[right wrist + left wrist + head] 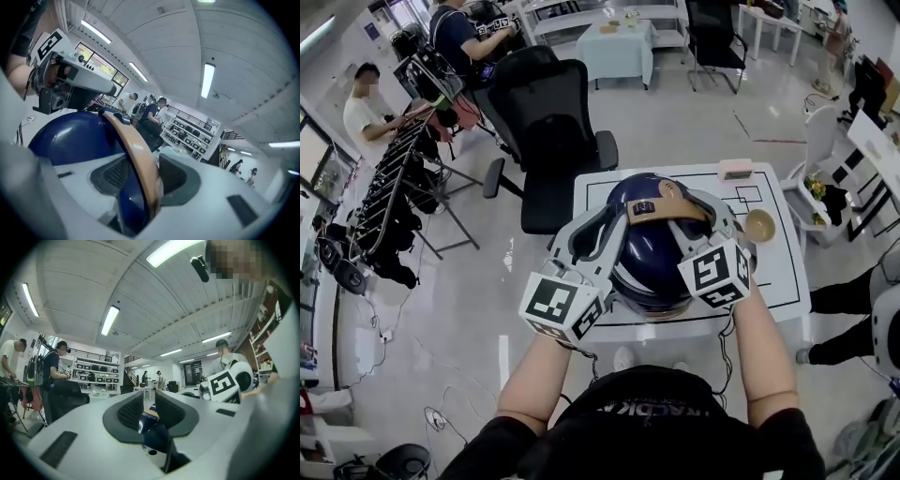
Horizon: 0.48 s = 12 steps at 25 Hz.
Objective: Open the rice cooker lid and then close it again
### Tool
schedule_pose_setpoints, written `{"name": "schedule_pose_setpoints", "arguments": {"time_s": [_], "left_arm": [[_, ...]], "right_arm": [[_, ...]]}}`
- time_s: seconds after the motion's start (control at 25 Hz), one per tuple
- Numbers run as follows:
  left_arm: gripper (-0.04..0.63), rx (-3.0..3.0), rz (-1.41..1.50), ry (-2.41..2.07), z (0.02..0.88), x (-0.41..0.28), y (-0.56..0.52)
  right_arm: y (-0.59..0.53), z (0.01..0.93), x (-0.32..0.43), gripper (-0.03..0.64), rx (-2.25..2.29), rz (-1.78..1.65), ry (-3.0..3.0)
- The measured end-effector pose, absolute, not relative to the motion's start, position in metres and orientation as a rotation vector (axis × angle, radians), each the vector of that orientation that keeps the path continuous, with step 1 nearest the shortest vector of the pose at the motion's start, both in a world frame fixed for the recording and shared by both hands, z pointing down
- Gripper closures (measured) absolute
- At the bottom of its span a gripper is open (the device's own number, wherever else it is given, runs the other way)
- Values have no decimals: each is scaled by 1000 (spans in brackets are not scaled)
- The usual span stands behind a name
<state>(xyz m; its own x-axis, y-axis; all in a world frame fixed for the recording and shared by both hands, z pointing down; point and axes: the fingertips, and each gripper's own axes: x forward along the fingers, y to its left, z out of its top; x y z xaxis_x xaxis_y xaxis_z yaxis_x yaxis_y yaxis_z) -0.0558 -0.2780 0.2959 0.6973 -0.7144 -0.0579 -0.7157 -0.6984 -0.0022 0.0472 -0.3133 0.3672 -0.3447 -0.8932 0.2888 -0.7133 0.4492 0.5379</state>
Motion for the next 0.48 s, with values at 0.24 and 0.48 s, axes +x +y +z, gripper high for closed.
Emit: {"name": "schedule_pose_setpoints", "arguments": {"time_s": [0.24,0.48], "left_arm": [[495,-2844,81,1280,295,-59,-269],[492,-2840,93,1314,296,-51,-258]], "right_arm": [[-315,354,70,431,1425,-351,-2273],[-313,342,99,434,1512,-247,-2390]]}}
